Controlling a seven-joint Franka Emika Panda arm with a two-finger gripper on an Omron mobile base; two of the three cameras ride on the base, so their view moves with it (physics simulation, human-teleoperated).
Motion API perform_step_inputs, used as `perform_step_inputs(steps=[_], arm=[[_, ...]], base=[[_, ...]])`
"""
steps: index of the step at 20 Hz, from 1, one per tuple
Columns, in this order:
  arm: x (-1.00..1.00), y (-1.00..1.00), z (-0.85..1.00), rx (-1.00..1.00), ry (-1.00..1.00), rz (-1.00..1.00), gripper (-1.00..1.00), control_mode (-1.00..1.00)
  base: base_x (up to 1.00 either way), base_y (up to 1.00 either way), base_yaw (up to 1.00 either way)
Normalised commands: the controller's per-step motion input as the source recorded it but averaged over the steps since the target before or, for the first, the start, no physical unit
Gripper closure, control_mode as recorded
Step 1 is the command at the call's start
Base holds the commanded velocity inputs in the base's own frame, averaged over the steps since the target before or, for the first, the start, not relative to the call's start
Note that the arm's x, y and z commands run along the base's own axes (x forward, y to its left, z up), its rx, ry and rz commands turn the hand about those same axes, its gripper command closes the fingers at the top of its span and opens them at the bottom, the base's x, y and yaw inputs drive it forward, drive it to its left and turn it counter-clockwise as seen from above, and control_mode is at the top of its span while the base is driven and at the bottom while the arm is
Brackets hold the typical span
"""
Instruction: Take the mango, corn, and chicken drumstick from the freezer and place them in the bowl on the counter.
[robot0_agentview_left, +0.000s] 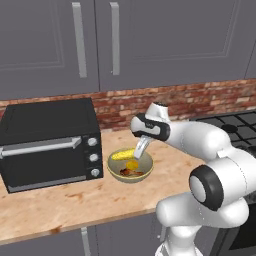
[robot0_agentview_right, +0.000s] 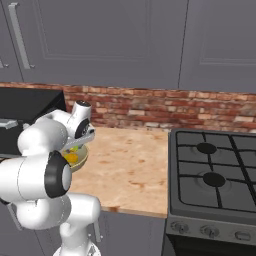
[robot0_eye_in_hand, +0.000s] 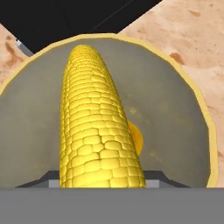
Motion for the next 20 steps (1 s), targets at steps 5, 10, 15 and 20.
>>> perform_step_inputs(steps=[5, 10, 15, 20], arm=[[-0.05, -0.01, 0.0, 0.0, 0.0, 0.0, -1.0, -1.0], [-0.15, -0.02, 0.02, 0.0, -0.01, 0.0, -1.0, -1.0], [-0.46, -0.03, 0.32, 0.0, -0.06, -0.03, -1.0, -1.0], [-0.49, -0.11, 0.55, 0.0, -0.01, -0.1, -1.0, -1.0]], base=[[0.0, 0.0, 0.0], [0.0, 0.0, 0.0], [0.0, 0.0, 0.0], [0.0, 0.0, 0.0]])
